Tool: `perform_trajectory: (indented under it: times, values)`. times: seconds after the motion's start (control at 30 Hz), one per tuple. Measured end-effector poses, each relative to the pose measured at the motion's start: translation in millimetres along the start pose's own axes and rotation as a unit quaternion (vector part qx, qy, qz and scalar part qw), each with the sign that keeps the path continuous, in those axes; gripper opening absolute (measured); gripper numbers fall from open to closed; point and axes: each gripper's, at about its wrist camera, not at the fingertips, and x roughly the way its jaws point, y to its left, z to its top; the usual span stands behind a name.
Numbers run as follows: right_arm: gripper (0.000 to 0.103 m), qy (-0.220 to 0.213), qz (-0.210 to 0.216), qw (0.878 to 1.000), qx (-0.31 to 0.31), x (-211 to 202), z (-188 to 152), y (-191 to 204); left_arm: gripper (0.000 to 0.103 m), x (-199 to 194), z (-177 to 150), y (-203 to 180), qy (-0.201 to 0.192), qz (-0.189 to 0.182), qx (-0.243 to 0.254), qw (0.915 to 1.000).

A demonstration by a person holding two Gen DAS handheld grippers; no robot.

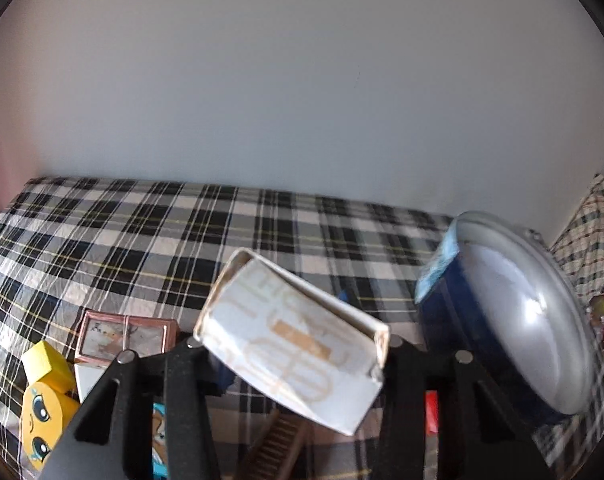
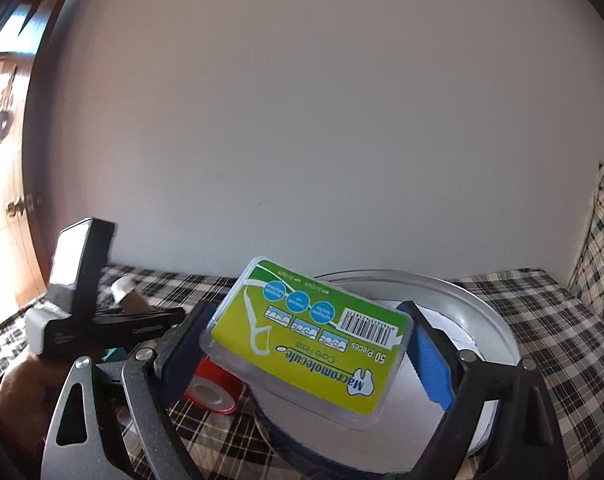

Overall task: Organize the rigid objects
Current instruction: 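Grasp the green floss box with the right tool while the left tool grasps the white carton, then carry both items over the blue tin and open both tools to drop them inside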

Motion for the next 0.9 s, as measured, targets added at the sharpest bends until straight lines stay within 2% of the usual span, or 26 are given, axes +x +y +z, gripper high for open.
perform_trajectory:
  times: [0.13,0.27,0.43,0.6,0.73,0.9]
  values:
    - [0.092,-0.01,-0.014,1.0,0.011,-1.8,7.2,-5.6,0.044,-13.4,-0.3,-29.0,-0.034,-0.001,0.031,0.9989]
    - [0.092,-0.023,-0.042,0.999,0.02,0.4,14.2,-19.7,0.044,-29.3,-3.7,-57.1,-0.055,-0.029,0.049,0.9968]
    - [0.092,-0.018,-0.089,0.996,0.017,13.5,12.9,-50.4,0.044,-35.6,-1.1,-90.1,-0.076,-0.056,0.061,0.9937]
    - [0.092,0.023,-0.115,0.993,0.024,31.6,6.7,-79.2,0.044,-28.1,-2.3,-129.6,-0.07,-0.081,0.075,0.9915]
    - [0.092,0.037,-0.13,0.991,0.016,32.3,2.7,-91.4,0.044,-18.9,-6.7,-166.2,-0.056,-0.095,0.091,0.9897]
    - [0.092,0.066,-0.123,0.99,0.013,39.6,-2.8,-95.0,0.044,-3.4,-14.5,-193.1,-0.031,-0.088,0.098,0.9908]
